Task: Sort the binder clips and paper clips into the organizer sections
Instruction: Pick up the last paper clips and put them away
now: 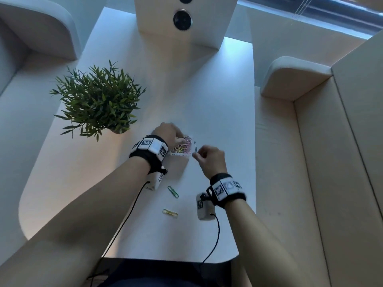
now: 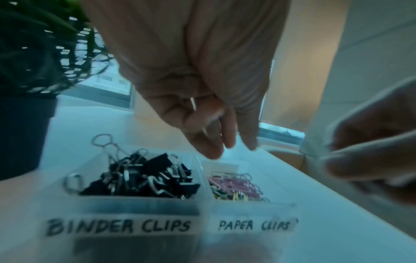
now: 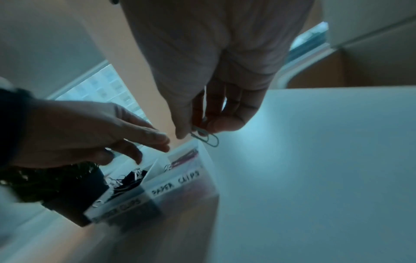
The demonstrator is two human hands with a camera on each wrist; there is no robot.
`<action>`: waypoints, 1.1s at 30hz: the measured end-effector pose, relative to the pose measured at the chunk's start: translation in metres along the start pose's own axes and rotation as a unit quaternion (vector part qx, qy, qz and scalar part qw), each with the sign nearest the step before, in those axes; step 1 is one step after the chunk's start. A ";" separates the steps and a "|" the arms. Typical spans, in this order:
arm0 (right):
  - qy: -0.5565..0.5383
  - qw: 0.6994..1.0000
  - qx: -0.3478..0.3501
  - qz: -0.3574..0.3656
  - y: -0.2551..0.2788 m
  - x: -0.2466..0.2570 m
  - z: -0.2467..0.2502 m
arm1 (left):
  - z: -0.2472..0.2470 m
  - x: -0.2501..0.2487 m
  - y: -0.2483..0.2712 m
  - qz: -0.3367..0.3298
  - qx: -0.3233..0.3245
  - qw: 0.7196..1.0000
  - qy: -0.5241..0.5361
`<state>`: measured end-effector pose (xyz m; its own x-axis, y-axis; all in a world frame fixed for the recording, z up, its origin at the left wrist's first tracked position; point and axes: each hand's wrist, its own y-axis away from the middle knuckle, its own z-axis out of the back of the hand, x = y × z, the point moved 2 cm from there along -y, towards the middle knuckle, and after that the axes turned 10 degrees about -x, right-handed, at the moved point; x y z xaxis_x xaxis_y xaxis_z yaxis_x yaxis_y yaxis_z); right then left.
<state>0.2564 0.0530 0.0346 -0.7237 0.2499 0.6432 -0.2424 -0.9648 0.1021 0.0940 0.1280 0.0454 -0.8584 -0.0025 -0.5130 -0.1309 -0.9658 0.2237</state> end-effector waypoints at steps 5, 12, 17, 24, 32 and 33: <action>0.091 0.993 0.066 0.043 -0.041 0.031 -0.026 | 0.005 0.014 0.056 -0.034 -0.076 0.996 -0.014; 0.157 0.981 -0.020 0.108 -0.019 0.041 -0.027 | -0.091 0.050 0.174 -0.160 0.158 0.964 -0.141; 0.142 0.976 0.125 0.106 0.061 0.006 -0.054 | -0.108 0.070 0.185 -0.246 0.118 0.940 -0.203; 0.182 0.975 0.104 0.079 0.091 -0.016 -0.084 | -0.101 0.071 0.197 -0.284 0.068 0.930 -0.222; 0.172 0.977 0.122 0.029 0.089 -0.025 -0.073 | -0.099 0.076 0.191 -0.305 0.080 0.915 -0.251; 0.171 0.977 0.125 0.034 0.090 -0.026 -0.072 | -0.099 0.077 0.188 -0.298 0.080 0.920 -0.241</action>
<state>0.2066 -0.0342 -0.0279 -0.9166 0.1557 0.3683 -0.0512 -0.9592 0.2779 0.0522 -0.0794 -0.0345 -0.7258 0.6677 -0.1655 -0.6879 -0.7078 0.1609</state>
